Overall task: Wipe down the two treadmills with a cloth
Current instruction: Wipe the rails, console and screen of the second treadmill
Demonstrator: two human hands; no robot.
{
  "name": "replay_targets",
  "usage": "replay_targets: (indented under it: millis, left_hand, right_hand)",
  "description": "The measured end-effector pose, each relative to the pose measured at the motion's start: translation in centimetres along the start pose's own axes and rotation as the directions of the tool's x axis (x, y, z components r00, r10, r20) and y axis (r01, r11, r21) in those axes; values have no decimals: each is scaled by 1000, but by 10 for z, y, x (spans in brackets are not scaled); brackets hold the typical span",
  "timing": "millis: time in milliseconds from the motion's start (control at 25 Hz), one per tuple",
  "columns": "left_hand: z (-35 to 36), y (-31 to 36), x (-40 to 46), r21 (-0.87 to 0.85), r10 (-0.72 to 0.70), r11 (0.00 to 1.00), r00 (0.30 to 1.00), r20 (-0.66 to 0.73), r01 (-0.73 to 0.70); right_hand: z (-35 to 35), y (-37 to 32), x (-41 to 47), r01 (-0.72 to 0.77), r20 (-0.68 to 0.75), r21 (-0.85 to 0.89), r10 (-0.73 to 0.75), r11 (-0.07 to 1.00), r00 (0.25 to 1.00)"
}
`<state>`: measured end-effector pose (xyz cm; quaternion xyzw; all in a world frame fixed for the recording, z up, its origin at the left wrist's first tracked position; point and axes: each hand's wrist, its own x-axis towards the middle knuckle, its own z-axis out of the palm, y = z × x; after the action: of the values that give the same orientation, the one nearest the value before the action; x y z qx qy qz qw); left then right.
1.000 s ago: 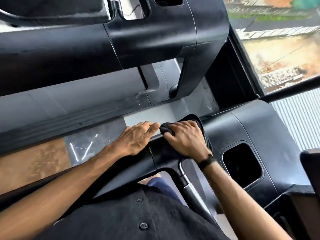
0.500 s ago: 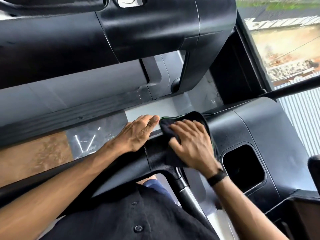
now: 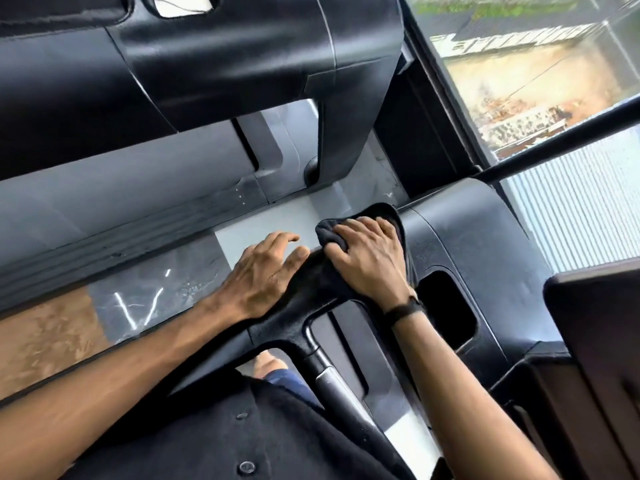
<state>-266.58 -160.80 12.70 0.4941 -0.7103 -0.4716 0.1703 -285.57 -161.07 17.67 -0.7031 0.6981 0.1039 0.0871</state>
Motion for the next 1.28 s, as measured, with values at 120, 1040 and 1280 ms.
replay_targets:
  millis: [120, 1040, 1280]
  left_hand:
    - [2, -2, 2, -12, -8, 1000, 1000, -8, 8]
    - [29, 30, 32, 151, 221, 962, 974, 46, -225]
    - [27, 26, 33, 151, 203, 967, 978, 43, -207]
  right_hand:
    - [3, -13, 17, 46, 64, -17, -45, 999, 997]
    - [-7, 95, -9, -189, -176, 92, 203, 978, 963]
    - [-14, 98, 79, -161, 237, -88, 178, 983, 955]
